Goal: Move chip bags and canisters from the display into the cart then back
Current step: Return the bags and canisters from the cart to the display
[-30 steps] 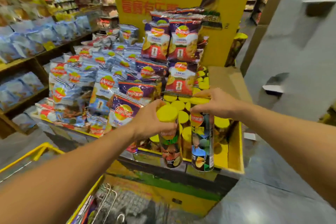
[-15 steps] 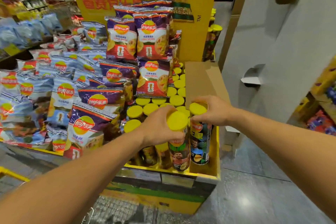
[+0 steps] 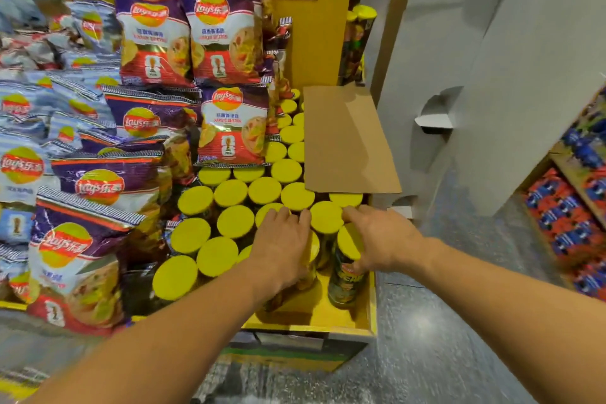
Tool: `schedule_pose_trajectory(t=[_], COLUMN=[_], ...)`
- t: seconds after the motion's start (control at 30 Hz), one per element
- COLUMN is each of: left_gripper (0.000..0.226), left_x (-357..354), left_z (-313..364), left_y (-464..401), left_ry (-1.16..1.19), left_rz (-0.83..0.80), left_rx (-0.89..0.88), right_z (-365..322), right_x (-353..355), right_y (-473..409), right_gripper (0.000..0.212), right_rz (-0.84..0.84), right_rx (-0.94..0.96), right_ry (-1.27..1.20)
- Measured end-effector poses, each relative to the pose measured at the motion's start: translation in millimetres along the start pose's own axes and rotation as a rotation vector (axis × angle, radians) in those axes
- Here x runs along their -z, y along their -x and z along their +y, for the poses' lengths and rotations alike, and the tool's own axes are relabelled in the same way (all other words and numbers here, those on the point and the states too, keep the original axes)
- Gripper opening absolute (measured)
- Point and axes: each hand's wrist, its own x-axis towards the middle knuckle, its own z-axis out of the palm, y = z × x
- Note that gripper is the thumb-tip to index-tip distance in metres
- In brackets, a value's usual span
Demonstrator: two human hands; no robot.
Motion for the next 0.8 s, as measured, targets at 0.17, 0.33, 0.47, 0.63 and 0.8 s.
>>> schedule_pose_trajectory(t=[0.17, 0.33, 0.47, 0.63, 0.8], left_gripper=[0.069, 0.063, 0.065, 0.049, 0.046], left_x=[-14, -14, -14, -1, 11], left_z=[3, 2, -7, -30, -66], left_y=[-12, -14, -3, 7, 39], left_ry=[-0.002, 0.055, 0.211, 0.313, 0.438], left_rz=[0.062, 0.062, 0.145, 0.271, 0.305], left_rx=[-0.01, -0.077, -0.067, -0.089, -0.03], right_z=[0, -2, -2, -18, -65], right_x=[-20, -24, -14, 12, 39], right_y=[-15, -23, -21, -17, -19], right_gripper=[0.087, 0.081, 0.07, 0.03, 0.03], right_rz=[0.066, 0.106, 0.111, 0.234, 0.246], right_rx=[-0.06, -0.06, -0.08, -0.059, 0.028], right_ry=[0.094, 0.129, 0.008, -0.198, -0.357])
